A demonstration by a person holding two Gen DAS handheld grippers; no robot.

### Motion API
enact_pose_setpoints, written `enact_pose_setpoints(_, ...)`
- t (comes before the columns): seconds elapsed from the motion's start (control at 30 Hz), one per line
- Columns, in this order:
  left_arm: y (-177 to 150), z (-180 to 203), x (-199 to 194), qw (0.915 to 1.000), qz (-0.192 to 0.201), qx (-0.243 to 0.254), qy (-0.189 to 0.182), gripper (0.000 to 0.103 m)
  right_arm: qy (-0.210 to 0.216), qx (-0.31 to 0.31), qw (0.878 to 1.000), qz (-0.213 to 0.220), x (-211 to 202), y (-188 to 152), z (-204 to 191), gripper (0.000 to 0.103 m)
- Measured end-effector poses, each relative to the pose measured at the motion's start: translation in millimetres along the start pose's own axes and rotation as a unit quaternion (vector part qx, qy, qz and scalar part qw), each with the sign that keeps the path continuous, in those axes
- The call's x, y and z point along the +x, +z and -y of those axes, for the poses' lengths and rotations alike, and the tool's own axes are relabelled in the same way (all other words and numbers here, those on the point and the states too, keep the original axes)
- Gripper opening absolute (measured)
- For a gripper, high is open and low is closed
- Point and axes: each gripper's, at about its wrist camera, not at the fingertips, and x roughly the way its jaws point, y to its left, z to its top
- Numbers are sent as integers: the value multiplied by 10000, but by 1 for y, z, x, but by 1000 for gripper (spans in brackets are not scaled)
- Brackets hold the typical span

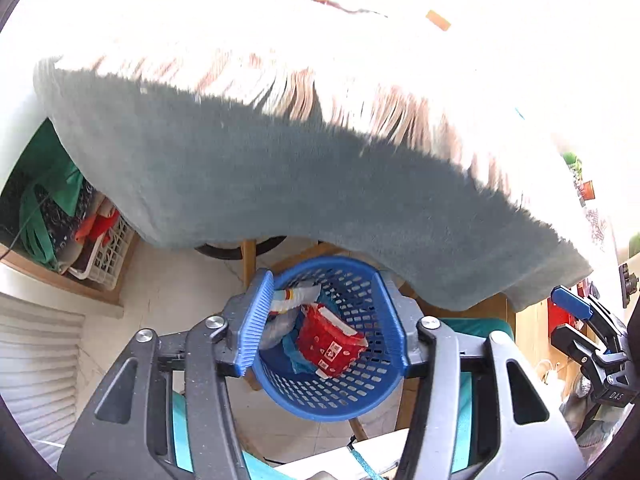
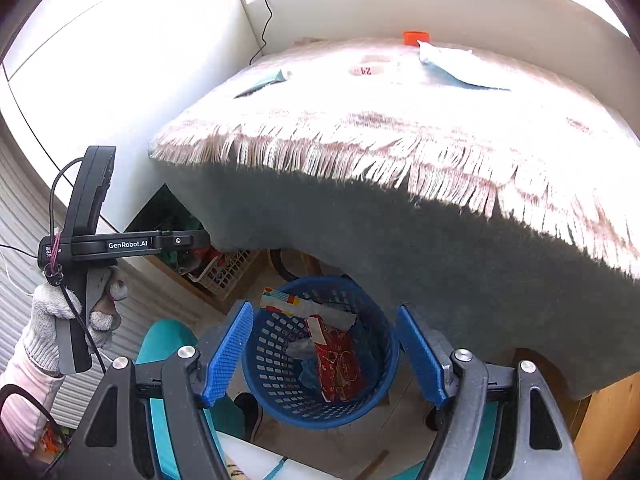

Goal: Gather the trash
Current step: 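Raise both tools back over the bed toward the tube and mask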

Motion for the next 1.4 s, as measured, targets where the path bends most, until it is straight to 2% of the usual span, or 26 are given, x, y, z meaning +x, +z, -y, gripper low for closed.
enact_pose_setpoints(0.1, 14, 4, -18, 9997, 222, 98, -41, 53, -12, -63, 9997, 240, -18, 11, -1, 78)
enact_pose_setpoints(0.23, 37, 14, -35, 9985, 474, 282, -47, 53, -66, -91, 9982, 583, -38, 29, 3, 84)
enact_pose_setpoints(0.43, 80, 28, -44, 9957, 733, 563, 28, 53, -149, 69, 9960, 877, -52, 64, 26, 84)
enact_pose_setpoints(0.6, 124, 37, -40, 9927, 760, 927, 108, 66, -407, 206, 9950, 884, -45, 93, 51, 86)
enact_pose_setpoints(0.83, 184, 46, -17, 9926, 607, 1053, -57, 66, -614, 521, 9941, 732, -29, 124, 90, 87)
enact_pose_setpoints(0.9, 203, 48, -8, 9935, 511, 987, -246, 66, -616, 601, 9937, 716, -26, 129, 98, 87)
enact_pose_setpoints(1.07, 238, 53, 22, 9948, 250, 901, -398, 66, -563, 732, 9933, 699, -22, 137, 108, 87)
enact_pose_setpoints(1.27, 262, 36, 65, 9971, -303, 532, -450, 66, -659, 713, 9931, 663, -16, 148, 118, 87)
enact_pose_setpoints(1.33, 264, 30, 74, 9973, -409, 474, -392, 66, -638, 748, 9931, 642, -14, 151, 122, 87)
enact_pose_setpoints(1.4, 266, 27, 76, 9968, -429, 462, -496, 66, -599, 801, 9931, 619, -11, 153, 125, 87)
